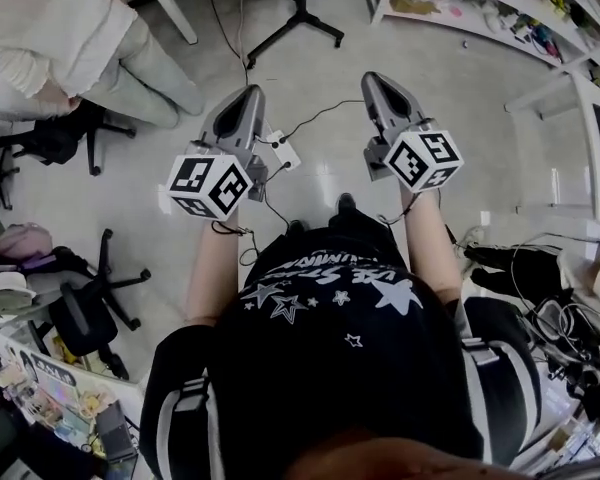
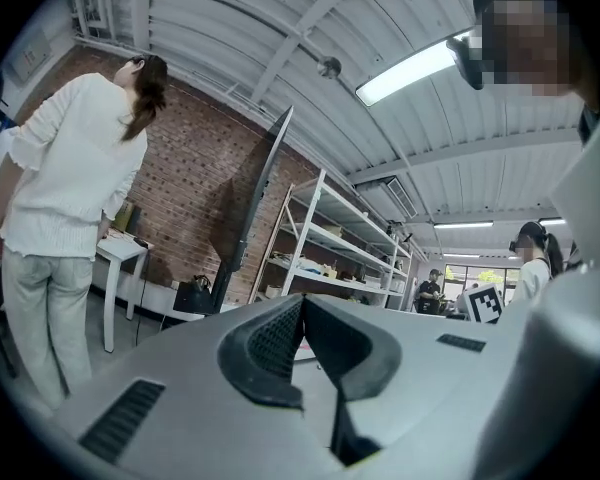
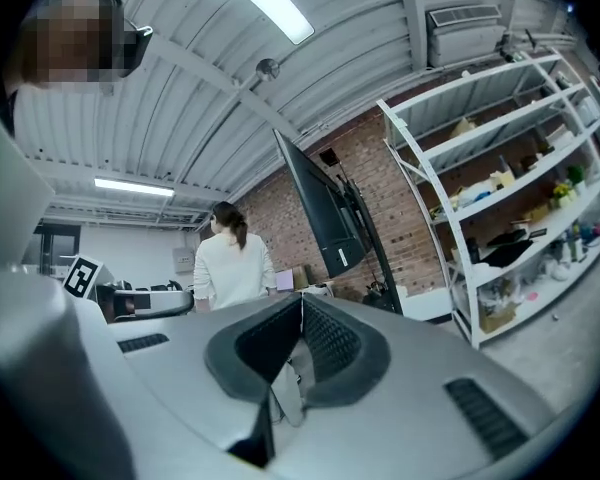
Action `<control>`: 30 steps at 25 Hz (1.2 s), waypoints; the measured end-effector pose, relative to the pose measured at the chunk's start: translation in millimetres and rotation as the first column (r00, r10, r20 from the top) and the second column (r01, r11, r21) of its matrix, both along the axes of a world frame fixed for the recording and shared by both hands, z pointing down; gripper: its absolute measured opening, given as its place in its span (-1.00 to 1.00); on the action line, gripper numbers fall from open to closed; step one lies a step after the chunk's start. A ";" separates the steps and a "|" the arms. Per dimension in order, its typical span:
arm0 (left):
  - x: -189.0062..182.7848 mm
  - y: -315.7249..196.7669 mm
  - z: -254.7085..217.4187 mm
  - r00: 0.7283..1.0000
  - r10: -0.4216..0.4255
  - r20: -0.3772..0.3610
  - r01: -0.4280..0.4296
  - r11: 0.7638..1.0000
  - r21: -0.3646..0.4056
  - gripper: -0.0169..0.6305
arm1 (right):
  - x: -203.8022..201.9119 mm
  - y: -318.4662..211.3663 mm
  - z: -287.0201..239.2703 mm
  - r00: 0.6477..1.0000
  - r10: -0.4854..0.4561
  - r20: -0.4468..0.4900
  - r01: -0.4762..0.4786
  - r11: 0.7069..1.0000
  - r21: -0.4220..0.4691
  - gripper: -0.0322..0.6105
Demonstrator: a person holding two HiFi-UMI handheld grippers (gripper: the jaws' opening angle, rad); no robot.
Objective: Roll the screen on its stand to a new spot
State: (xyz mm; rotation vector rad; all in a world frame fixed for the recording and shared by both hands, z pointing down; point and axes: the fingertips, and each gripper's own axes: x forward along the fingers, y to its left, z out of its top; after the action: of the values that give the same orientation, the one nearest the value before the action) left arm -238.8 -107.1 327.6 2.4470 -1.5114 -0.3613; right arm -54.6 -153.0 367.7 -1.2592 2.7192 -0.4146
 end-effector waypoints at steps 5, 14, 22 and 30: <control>20.1 -27.7 -4.0 0.999 -0.042 0.014 0.042 0.999 0.001 -0.91 | 26.2 -31.7 -2.7 1.000 -0.023 0.002 0.023 1.000 0.012 -0.88; 63.7 -79.1 -9.9 0.993 -0.108 0.046 0.108 0.994 0.019 -0.91 | 86.5 -88.3 3.3 0.999 -0.042 0.026 0.042 0.999 0.015 -0.88; 81.8 -104.3 -5.2 0.981 -0.187 0.057 0.187 0.982 0.006 -0.91 | 119.0 -126.7 14.0 0.996 -0.058 0.061 0.059 0.998 -0.007 -0.88; 59.0 -165.8 -5.4 0.976 -0.211 0.048 0.210 0.977 0.032 -0.91 | 105.0 -170.9 28.5 0.994 -0.080 0.069 0.083 0.996 -0.040 -0.88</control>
State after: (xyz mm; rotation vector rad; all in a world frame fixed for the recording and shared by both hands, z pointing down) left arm -179.8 -272.9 322.2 2.3378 -1.8052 -0.3622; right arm 50.4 -323.9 396.2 -1.1253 2.7258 -0.5174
